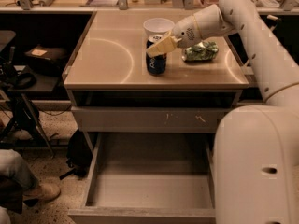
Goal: Pick pepsi can from middle drawer and place on counter
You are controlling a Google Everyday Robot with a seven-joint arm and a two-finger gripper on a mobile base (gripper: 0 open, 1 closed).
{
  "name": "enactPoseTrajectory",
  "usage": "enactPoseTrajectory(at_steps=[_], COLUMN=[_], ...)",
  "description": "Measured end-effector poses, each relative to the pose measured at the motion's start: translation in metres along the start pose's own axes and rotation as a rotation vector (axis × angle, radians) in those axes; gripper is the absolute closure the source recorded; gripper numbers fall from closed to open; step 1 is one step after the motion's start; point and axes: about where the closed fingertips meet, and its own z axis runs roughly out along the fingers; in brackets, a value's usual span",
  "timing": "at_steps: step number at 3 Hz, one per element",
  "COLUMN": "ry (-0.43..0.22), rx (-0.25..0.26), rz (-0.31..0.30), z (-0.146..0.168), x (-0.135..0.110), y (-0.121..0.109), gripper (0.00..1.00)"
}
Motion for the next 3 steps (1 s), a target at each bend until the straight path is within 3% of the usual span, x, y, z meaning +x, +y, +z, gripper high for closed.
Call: enactPoseTrajectory(at_steps=[1,3], ry=[-0.035,-0.034], rx=[0.029,0.029], rz=[-0.035,-0.036], z=[-0.0107,-0.0105], x=[-0.0171,-0.0172], y=[-0.0076,-0.0076], gripper=[0.82,0.35])
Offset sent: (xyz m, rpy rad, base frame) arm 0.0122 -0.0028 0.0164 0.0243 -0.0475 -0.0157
